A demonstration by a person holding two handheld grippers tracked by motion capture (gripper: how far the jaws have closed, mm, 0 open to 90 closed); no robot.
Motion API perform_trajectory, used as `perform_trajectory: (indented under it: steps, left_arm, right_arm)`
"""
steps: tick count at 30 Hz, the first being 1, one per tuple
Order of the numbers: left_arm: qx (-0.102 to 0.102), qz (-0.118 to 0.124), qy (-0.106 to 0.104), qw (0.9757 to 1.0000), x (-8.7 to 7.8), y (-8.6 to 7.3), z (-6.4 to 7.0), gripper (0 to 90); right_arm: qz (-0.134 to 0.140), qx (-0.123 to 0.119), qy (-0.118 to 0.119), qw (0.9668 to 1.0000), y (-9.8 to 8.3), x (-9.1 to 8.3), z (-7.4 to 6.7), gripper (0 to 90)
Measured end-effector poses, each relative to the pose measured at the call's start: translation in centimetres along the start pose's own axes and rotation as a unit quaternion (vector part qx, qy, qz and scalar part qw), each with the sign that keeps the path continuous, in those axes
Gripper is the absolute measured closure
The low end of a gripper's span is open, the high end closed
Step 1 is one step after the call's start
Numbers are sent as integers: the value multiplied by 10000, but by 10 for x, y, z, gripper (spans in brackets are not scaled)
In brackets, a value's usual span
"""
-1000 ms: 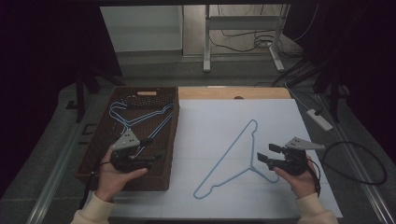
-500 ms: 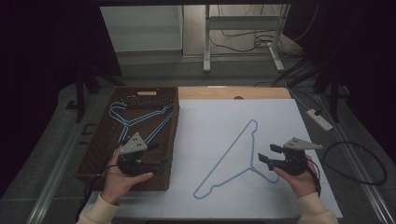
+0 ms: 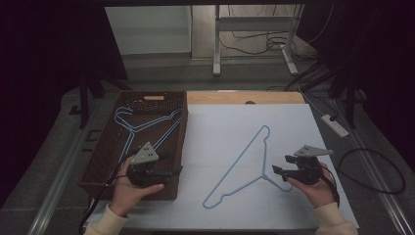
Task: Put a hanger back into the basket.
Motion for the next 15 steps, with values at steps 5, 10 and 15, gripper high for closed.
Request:
perform_trajectory:
  steps: [5, 10, 15]
  left_arm:
    - [-18, 15, -9, 10000, -1, 1, 0, 351]
    - [-37, 23, -26, 10000, -1, 1, 1, 351]
    - [-40, 25, -14, 10000, -1, 1, 1, 352]
  right_arm:
    - [-543, -30, 56, 9985, -8, 2, -2, 344]
    - [-1034, -93, 201, 9944, -13, 9, -7, 364]
    - [-1566, -248, 321, 9868, -19, 19, -12, 402]
Point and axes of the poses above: each handheld gripper's, and its own axes: x roughly forward along the jaws, y roughly out of its top, z roughly to its right, the point moved 8 cm from there along x, roughly forward along the jaws, and after that the axes turned 15 degrees about y, right-handed, at the moved point
